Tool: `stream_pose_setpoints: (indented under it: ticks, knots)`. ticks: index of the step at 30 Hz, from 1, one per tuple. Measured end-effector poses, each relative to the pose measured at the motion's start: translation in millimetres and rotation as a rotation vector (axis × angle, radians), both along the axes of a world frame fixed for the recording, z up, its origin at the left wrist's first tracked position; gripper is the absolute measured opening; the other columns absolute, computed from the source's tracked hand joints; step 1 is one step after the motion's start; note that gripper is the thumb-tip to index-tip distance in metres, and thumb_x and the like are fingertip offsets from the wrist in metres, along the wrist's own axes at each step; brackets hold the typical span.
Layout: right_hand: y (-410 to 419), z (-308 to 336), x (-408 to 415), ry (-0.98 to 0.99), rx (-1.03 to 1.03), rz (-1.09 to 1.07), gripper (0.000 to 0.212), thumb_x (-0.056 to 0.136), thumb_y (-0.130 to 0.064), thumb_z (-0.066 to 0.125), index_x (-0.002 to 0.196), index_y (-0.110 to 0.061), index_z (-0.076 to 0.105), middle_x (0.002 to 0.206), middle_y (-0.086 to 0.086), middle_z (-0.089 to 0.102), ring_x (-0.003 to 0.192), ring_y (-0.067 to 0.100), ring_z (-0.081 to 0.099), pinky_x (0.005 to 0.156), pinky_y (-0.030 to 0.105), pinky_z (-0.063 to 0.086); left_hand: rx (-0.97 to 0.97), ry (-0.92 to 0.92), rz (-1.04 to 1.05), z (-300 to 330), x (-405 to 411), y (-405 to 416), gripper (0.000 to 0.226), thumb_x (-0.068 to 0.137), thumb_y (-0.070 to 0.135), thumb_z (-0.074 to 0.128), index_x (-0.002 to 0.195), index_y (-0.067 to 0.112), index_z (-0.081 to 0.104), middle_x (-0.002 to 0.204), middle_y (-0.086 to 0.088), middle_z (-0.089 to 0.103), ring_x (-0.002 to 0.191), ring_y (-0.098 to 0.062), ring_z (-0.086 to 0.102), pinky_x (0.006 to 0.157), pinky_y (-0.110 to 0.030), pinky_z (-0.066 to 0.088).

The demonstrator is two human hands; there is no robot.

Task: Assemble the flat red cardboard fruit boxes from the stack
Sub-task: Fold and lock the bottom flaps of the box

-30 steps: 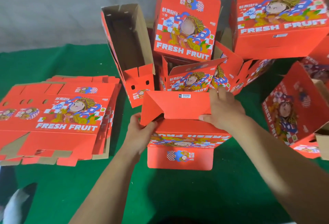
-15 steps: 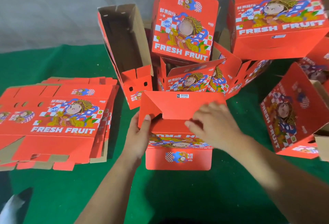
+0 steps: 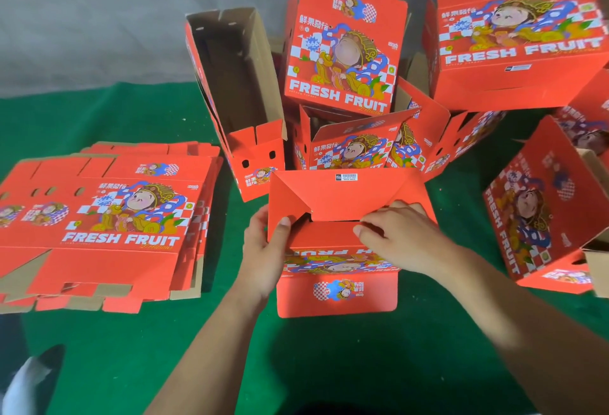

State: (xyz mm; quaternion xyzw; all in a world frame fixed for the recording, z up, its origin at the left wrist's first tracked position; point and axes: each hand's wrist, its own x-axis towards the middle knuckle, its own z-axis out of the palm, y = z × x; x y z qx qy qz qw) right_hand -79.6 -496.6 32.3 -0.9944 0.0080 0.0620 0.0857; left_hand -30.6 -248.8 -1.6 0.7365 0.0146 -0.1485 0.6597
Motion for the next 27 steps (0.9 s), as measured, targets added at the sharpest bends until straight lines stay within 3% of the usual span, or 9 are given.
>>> stream_pose_setpoints:
  ticks: [5, 10, 13, 16, 18, 19, 22, 24, 27]
  knots:
    - [-4.5, 15.0, 7.4, 0.233, -0.113, 0.132, 0.055, 0.104, -0.063, 0.019, 0.088, -0.028, 0.059, 0.084, -0.007, 0.067, 0.087, 0.020, 0.063, 0.091, 0.039, 0.044, 0.057, -0.149, 0.009, 0.8, -5.0, 1.3, 0.068, 0.090, 0.046, 0.057, 0.153, 0.035, 0.032, 0.154, 0.001, 0.042, 0.144, -0.017, 0.044, 0.120, -0.049, 0.037]
    - [3.8, 12.6, 17.4, 0.344, -0.170, 0.124, 0.065, 0.104, -0.057, 0.009, 0.134, -0.023, 0.056, 0.132, 0.003, 0.066, 0.116, 0.031, 0.061, 0.103, 0.041, 0.047, 0.135, -0.146, -0.072, 7.5, 10.3, 4.0, 0.072, 0.078, 0.029, 0.067, 0.143, 0.037, 0.037, 0.142, -0.004, 0.051, 0.119, -0.019, 0.065, 0.100, -0.054, 0.055]
    - [2.8, 8.9, 9.9, 0.336, -0.132, 0.099, 0.064, 0.107, -0.056, 0.004, 0.151, -0.028, 0.041, 0.154, 0.000, 0.052, 0.135, 0.028, 0.052, 0.113, 0.044, 0.039, 0.320, -0.147, -0.156, 18.8, 26.1, 3.9, 0.095, 0.071, 0.035, 0.075, 0.153, 0.035, 0.027, 0.143, -0.005, 0.050, 0.125, -0.026, 0.060, 0.102, -0.055, 0.053]
    - [-3.6, 4.0, -6.8, 0.106, -0.079, 0.133, 0.063, 0.107, -0.057, 0.014, 0.165, -0.032, 0.015, 0.173, -0.002, 0.016, 0.153, 0.018, 0.030, 0.124, 0.038, 0.024, 0.397, -0.191, -0.171, 22.7, 31.6, 2.3, 0.088, 0.087, 0.041, 0.076, 0.158, 0.030, 0.025, 0.145, -0.007, 0.054, 0.130, -0.028, 0.058, 0.108, -0.053, 0.049]
    - [-6.6, 4.5, -15.6, -0.101, 0.004, 0.202, 0.072, 0.105, -0.055, 0.037, 0.166, -0.035, 0.003, 0.174, -0.004, -0.011, 0.157, 0.018, 0.018, 0.127, 0.040, 0.020, 0.383, -0.219, -0.184, 21.1, 31.0, 4.9, 0.067, 0.097, 0.044, 0.066, 0.153, 0.031, 0.032, 0.140, -0.005, 0.058, 0.126, -0.028, 0.060, 0.105, -0.054, 0.050]
    - [-6.9, 5.4, -18.1, -0.167, 0.046, 0.207, 0.076, 0.104, -0.055, 0.042, 0.166, -0.035, 0.004, 0.173, -0.006, -0.011, 0.158, 0.020, 0.013, 0.128, 0.046, 0.020, 0.385, -0.235, -0.197, 20.8, 29.6, 6.0, 0.058, 0.099, 0.047, 0.061, 0.150, 0.034, 0.036, 0.139, -0.004, 0.059, 0.125, -0.027, 0.061, 0.103, -0.055, 0.051]
    - [-7.6, 4.8, -17.2, -0.326, 0.036, 0.090, 0.063, 0.103, -0.058, 0.038, 0.161, -0.034, 0.031, 0.168, -0.001, 0.018, 0.154, 0.024, 0.016, 0.123, 0.054, 0.019, 0.498, -0.302, -0.193, 20.5, 24.0, 6.7, 0.050, 0.103, 0.057, 0.045, 0.146, 0.033, 0.040, 0.137, -0.004, 0.062, 0.119, -0.031, 0.064, 0.099, -0.054, 0.052]
    - [-9.9, 4.6, -10.9, -0.319, 0.027, -0.096, 0.055, 0.103, -0.059, 0.040, 0.154, -0.041, 0.042, 0.166, 0.002, 0.020, 0.153, 0.029, 0.016, 0.121, 0.055, 0.015, 0.628, -0.347, -0.095, 22.8, 20.1, 6.9, 0.055, 0.105, 0.060, 0.029, 0.136, 0.021, 0.052, 0.126, -0.012, 0.068, 0.114, -0.039, 0.064, 0.096, -0.054, 0.052]
    - [-14.6, 5.8, 3.3, -0.099, 0.158, -0.345, 0.075, 0.094, -0.066, 0.054, 0.158, -0.038, 0.027, 0.167, 0.006, 0.007, 0.152, 0.037, 0.017, 0.119, 0.054, 0.025, 0.623, -0.329, 0.002, 24.3, 22.2, 9.3, 0.054, 0.109, 0.050, 0.025, 0.101, 0.009, 0.058, 0.100, -0.019, 0.069, 0.098, -0.045, 0.063, 0.089, -0.054, 0.051]
